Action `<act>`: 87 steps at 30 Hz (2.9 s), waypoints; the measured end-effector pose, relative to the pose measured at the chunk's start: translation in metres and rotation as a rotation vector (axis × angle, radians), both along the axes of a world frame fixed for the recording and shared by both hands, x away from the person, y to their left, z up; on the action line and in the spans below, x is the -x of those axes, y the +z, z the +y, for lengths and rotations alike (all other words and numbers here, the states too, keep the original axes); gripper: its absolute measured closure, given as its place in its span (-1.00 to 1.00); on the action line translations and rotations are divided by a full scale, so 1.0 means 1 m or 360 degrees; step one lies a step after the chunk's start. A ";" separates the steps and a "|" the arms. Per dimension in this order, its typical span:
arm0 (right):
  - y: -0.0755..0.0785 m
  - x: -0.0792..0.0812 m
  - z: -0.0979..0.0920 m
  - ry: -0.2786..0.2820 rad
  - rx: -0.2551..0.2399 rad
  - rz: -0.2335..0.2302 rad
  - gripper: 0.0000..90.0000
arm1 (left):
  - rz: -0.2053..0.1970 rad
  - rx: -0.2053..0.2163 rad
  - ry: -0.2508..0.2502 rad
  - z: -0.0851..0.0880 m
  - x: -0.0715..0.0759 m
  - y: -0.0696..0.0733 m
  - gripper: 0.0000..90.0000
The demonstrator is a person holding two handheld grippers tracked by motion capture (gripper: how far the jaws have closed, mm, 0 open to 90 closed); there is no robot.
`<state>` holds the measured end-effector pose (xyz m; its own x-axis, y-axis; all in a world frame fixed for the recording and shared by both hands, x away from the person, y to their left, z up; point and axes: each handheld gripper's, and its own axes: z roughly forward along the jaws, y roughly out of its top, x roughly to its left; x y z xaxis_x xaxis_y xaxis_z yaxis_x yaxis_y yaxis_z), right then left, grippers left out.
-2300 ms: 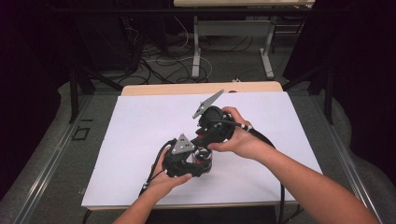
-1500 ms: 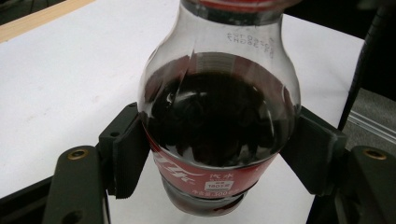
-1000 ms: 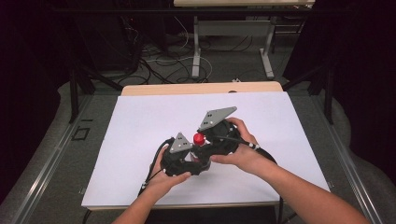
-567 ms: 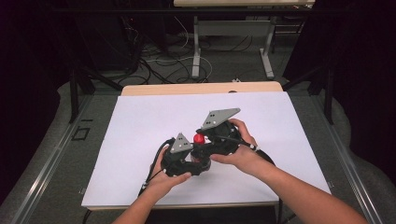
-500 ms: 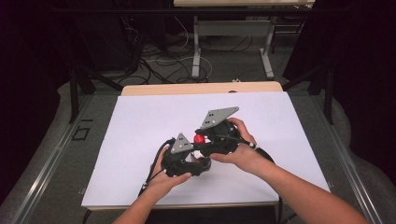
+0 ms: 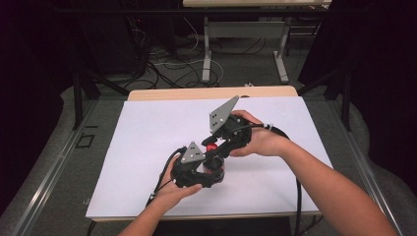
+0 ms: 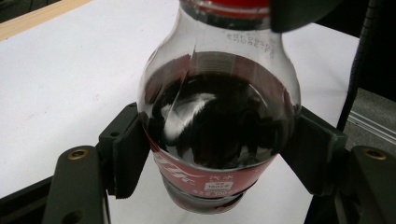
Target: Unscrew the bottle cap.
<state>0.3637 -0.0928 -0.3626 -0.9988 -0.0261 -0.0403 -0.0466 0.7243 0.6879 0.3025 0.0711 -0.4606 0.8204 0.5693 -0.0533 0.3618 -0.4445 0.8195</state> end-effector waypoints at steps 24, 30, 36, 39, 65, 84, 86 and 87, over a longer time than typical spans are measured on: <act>-0.003 0.046 0.003 -0.0891 -0.0148 -0.0086 0.10 | 0.0006 -0.0007 0.0120 0.005 -0.005 0.002 -0.33; -0.005 0.044 0.006 -0.0921 -0.0161 -0.0106 0.25 | 0.0005 -0.0011 0.0113 0.004 -0.003 0.003 -0.33; -0.006 0.036 0.010 -0.0827 -0.0152 -0.0083 0.33 | -0.0002 -0.0001 0.0115 0.003 -0.003 0.001 -0.33; -0.003 0.026 0.009 -0.0625 -0.0072 -0.0037 0.34 | 0.0010 -0.0002 0.0087 0.004 -0.003 0.001 -0.33; 0.016 -0.003 -0.010 -0.0072 -0.0052 0.0056 0.35 | -0.0005 -0.0030 -0.0005 0.000 -0.002 -0.003 -0.33; -0.003 0.002 -0.026 -0.0339 0.0005 0.0025 0.35 | 0.0035 -0.0009 0.0159 0.017 -0.025 -0.008 -0.33; -0.008 0.003 -0.028 -0.0352 0.0013 0.0009 0.35 | 0.0042 -0.0009 0.0165 0.018 -0.027 -0.006 -0.33; -0.011 0.004 -0.028 -0.0365 0.0020 0.0012 0.35 | 0.0034 0.0000 0.0182 0.018 -0.028 -0.005 -0.33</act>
<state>0.3599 -0.1210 -0.3733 -0.9790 0.2012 -0.0338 0.1254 0.7240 0.6783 0.3305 0.0892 -0.4653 0.7489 0.6589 -0.0702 0.4276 -0.3996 0.8109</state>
